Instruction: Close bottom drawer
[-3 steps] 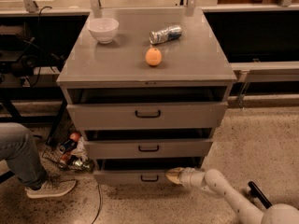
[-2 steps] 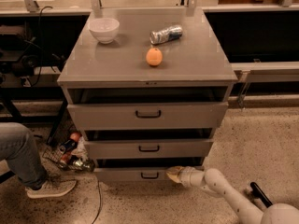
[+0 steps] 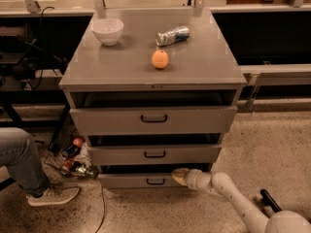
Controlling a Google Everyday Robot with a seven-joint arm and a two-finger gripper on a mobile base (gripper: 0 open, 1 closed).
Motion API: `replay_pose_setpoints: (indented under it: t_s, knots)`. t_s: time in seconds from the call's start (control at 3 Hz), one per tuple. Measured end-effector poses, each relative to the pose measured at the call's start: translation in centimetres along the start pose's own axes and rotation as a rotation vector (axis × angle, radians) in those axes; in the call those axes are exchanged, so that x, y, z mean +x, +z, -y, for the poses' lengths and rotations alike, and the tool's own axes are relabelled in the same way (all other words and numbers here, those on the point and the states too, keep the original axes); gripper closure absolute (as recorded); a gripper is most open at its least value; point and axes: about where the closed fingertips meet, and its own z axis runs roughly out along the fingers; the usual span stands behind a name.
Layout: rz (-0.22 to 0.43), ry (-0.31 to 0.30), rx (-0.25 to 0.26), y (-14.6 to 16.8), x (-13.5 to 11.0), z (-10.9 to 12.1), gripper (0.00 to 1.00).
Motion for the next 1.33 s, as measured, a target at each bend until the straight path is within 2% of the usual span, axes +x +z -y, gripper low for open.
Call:
replay_pose_setpoints:
  t_s: [0.33, 0.67, 1.0, 1.33]
  knots:
    - [-0.016, 0.005, 0.007, -1.2, 0.5, -1.0, 1.0]
    - [-0.051, 0.019, 0.058, -6.3, 1.4, -2.6, 1.0]
    - [-0.094, 0.08, 0.078, -9.6, 3.9, -5.2, 1.0]
    - [-0.127, 0.127, 0.091, -9.9, 6.0, -5.4, 1.0]
